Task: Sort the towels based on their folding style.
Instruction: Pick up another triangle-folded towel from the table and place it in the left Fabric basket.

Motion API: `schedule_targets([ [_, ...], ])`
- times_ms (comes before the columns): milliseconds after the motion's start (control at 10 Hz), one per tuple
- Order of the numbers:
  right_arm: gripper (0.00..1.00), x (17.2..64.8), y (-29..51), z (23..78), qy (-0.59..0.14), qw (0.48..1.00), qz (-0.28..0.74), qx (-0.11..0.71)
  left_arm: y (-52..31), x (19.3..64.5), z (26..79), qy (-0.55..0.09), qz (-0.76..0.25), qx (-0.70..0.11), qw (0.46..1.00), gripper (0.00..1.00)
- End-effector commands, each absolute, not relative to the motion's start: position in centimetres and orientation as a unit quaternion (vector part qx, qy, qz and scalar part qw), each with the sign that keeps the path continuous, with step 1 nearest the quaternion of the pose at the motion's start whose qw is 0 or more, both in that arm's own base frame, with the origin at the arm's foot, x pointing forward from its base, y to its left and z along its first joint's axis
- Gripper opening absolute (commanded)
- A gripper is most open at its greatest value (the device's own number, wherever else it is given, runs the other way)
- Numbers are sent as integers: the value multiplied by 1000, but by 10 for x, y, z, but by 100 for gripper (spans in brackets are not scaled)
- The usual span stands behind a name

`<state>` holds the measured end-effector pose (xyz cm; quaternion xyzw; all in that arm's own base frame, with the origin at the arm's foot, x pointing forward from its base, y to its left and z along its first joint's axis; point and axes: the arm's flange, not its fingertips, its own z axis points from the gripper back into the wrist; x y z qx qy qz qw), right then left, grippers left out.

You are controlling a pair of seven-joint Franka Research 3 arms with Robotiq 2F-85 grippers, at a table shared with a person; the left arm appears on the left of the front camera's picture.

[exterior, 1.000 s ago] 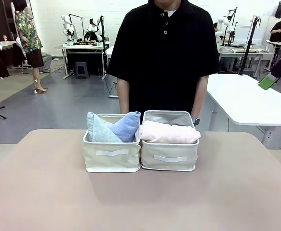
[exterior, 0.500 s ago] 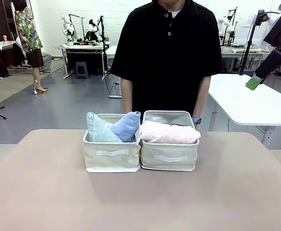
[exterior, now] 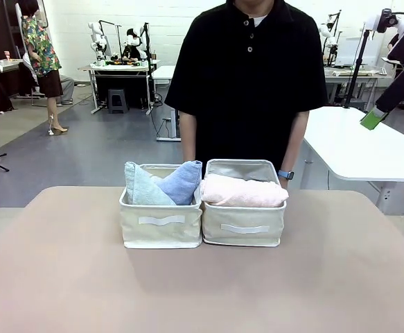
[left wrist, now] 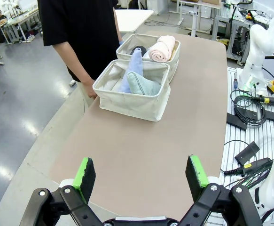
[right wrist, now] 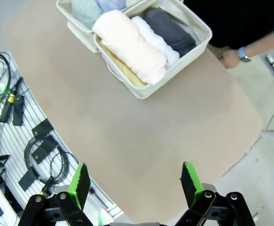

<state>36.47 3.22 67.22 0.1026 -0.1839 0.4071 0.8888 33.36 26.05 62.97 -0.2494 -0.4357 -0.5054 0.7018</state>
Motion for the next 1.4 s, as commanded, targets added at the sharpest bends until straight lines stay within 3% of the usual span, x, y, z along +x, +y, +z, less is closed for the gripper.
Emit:
schedule_targets([
  [0,100,366,5,692,-162,820,517,181,261,332,630,-439,-506,-251,699,100],
  [100,100,378,-36,703,-157,749,603,227,261,332,630,-439,-506,-251,699,100],
  [300,100,394,-121,711,-220,652,647,328,261,332,630,-439,-506,-251,699,100],
  [600,100,407,-214,702,-381,647,566,340,261,332,630,-439,-506,-251,699,100],
  [800,100,404,-240,692,-432,655,512,350,261,332,630,-439,-506,-251,699,100],
  [1300,100,399,-252,676,-434,654,515,344,261,332,630,-439,-506,-251,699,100],
])
